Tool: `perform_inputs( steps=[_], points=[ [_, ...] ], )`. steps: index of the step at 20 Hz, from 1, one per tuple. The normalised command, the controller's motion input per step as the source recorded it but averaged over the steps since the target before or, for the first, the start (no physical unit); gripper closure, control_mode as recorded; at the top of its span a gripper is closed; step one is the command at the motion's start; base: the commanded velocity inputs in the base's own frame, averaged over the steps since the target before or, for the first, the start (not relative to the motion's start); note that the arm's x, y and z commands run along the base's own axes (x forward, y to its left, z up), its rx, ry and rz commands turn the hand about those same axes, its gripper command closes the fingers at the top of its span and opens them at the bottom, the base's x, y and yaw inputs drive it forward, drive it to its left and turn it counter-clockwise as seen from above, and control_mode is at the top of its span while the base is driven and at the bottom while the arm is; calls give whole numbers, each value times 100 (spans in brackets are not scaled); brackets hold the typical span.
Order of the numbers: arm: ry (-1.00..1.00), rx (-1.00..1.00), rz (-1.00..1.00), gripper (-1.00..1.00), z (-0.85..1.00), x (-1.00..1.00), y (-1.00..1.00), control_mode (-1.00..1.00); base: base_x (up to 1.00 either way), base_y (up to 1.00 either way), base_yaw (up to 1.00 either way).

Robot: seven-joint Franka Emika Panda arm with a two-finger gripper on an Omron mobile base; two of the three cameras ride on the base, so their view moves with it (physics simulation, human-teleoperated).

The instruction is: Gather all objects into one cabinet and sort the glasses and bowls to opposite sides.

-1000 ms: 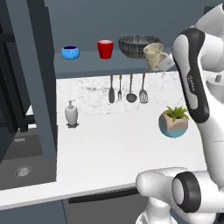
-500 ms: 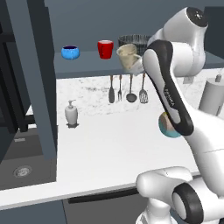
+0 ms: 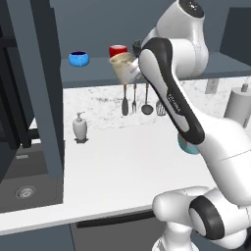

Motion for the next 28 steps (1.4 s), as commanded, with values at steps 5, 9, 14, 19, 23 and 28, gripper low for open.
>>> perform_inputs(
  steps=[5, 9, 14, 19, 23, 28],
  points=[
    [0, 10, 0, 100, 4, 1, 31, -100, 0, 0, 0],
    [0, 17, -4, 100, 0, 0, 22, -100, 0, 0, 0],
    [-1, 9, -6, 100, 2, 17, 31, -100, 0, 0, 0],
    [0, 5, -4, 100, 5, 39, 34, -100, 0, 0, 0],
    [0, 1, -4, 100, 0, 41, 36, -100, 0, 0, 0],
    [0, 2, -1, 100, 0, 38, 17, -100, 0, 0, 0]
  ],
)
